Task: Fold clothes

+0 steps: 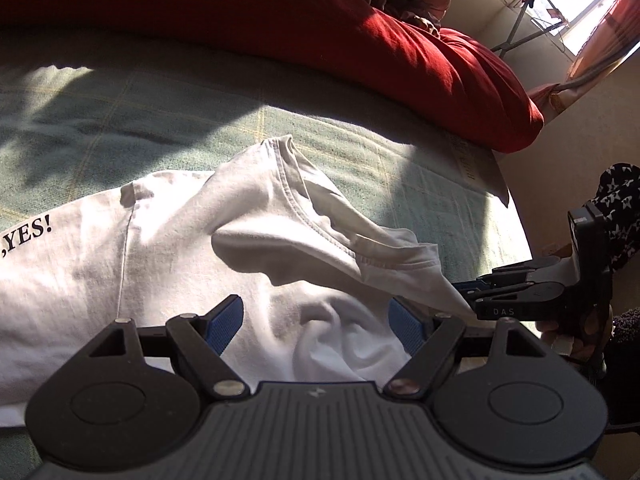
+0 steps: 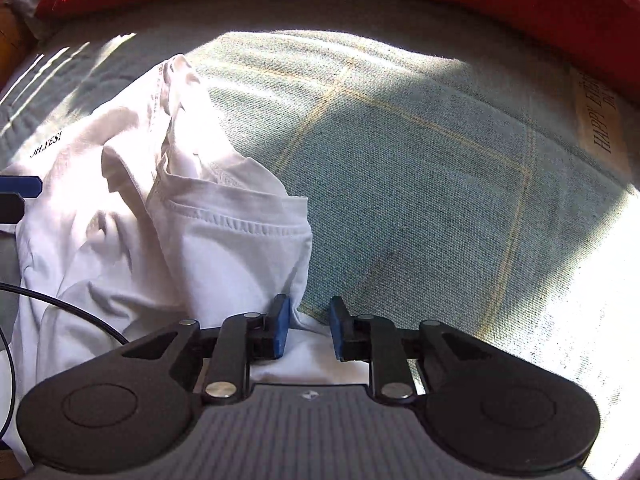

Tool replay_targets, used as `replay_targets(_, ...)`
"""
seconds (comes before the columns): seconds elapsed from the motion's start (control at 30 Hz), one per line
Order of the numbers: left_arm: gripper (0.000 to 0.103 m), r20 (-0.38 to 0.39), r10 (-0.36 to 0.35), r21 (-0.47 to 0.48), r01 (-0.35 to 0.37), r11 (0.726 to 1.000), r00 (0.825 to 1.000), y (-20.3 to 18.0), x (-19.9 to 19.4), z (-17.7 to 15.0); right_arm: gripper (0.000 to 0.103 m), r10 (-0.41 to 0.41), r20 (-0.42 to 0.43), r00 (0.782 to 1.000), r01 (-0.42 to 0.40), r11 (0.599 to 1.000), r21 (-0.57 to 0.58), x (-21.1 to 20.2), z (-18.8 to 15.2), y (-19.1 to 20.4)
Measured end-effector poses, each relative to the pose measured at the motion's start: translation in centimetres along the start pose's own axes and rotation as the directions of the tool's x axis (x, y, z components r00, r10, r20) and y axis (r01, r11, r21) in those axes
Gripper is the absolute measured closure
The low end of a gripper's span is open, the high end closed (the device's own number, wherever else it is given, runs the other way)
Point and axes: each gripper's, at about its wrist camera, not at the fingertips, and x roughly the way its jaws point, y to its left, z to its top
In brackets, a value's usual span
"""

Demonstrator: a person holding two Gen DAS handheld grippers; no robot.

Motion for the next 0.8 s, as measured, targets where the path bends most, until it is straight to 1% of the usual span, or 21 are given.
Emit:
replay_targets(0.1,0.024,0.001,0.009,-0.012,-0.009,1.000,1.000,0.2,-0.3,-0.3,0.098,-0.023,0.015,1.000,0.024,0.999,-0.023,-1.0,0.1,0.7)
replay_targets(0.2,0.024,0.008,0.023,-0.023,-0.023,0.999,1.000,0.5,-0.8,-0.6,0.099,-0.059,0.060,0.996,0.061,0.998,-0.032,-2.4,0.8,0.6)
replay_targets(0.3,0.024,0.017,0.033,-0.032,-0.032,0.999,0.999,0.6,-1.2,-0.7,0.100,-0.159,0.140,0.977,0.167,0.985,-0.044,-3.7,2.7,-0.4)
replay_targets(0.37,0.024,0.024,0.034,-0.032,-0.033,0.999,0.999,0.5,-1.3,-0.8,0.100,-0.217,0.174,0.961,0.225,0.974,-0.031,-3.8,4.2,-1.5)
replay_targets(0.43,0.024,0.030,0.033,-0.028,-0.032,0.999,0.999,0.4,-1.4,-0.9,0.100,-0.247,0.186,0.951,0.251,0.968,0.004,-3.3,5.4,-2.7)
replay_targets(0.47,0.024,0.031,0.032,-0.028,-0.031,0.999,0.999,0.3,-1.4,-0.9,0.100,-0.257,0.186,0.948,0.257,0.966,0.026,-2.9,5.9,-3.3)
replay_targets(0.57,0.024,0.031,0.028,-0.021,-0.028,0.999,0.999,0.0,-1.5,-1.1,0.098,-0.234,0.153,0.960,0.220,0.970,0.102,-1.9,6.6,-4.8)
replay_targets(0.6,0.024,0.030,0.029,-0.015,-0.029,0.999,0.999,0.0,-1.6,-1.2,0.093,-0.229,0.167,0.959,0.208,0.969,0.131,-2.4,6.2,-5.2)
replay_targets(0.67,0.024,0.027,0.033,-0.006,-0.033,0.999,0.999,-0.1,-1.8,-1.3,0.091,-0.221,0.195,0.956,0.186,0.965,0.185,-3.6,5.5,-5.9)
replay_targets(0.77,0.024,0.023,0.043,-0.013,-0.043,0.999,0.999,0.0,-1.9,-1.6,0.085,-0.245,0.211,0.946,0.198,0.955,0.221,-5.7,3.7,-6.9)
replay_targets(0.8,0.024,0.022,0.044,-0.019,-0.043,0.999,0.999,0.0,-1.9,-1.6,0.082,-0.248,0.198,0.948,0.199,0.951,0.236,-6.2,2.9,-7.4)
